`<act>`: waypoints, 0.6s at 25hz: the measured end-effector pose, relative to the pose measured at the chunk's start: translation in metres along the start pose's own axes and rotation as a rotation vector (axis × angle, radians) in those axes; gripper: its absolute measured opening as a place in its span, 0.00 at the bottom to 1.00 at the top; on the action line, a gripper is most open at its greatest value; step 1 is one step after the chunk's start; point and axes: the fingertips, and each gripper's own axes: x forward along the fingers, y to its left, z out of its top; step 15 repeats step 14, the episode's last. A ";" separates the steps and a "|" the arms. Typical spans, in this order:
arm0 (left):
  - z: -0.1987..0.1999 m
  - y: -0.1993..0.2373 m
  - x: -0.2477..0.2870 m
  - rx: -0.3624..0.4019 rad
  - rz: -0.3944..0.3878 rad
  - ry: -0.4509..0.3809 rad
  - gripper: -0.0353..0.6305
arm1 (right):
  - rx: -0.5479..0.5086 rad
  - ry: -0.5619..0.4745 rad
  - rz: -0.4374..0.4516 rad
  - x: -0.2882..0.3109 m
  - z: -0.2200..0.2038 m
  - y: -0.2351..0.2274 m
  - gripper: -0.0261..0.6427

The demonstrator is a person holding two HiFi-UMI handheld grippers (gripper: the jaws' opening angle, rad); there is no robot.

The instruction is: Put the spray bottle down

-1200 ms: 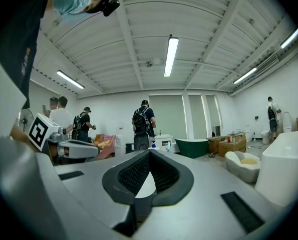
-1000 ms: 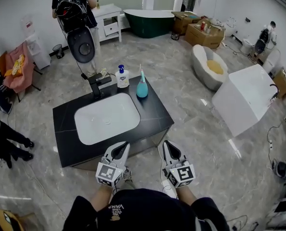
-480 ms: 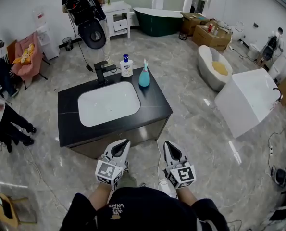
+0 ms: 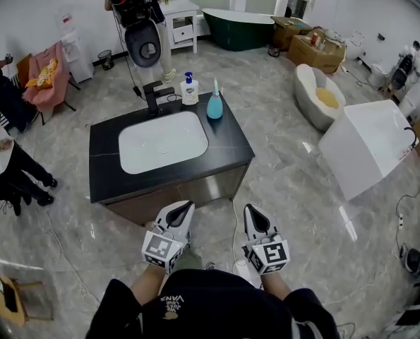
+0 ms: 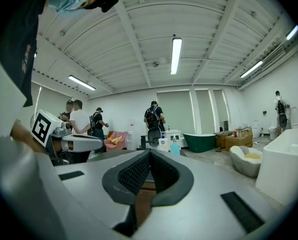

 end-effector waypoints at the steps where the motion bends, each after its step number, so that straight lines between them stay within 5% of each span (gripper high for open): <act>1: 0.000 -0.001 0.001 0.001 -0.002 0.001 0.08 | 0.000 0.001 0.000 -0.001 0.000 0.000 0.04; 15: 0.005 -0.007 0.012 0.017 -0.028 0.004 0.08 | 0.014 -0.018 -0.019 0.001 0.008 -0.009 0.04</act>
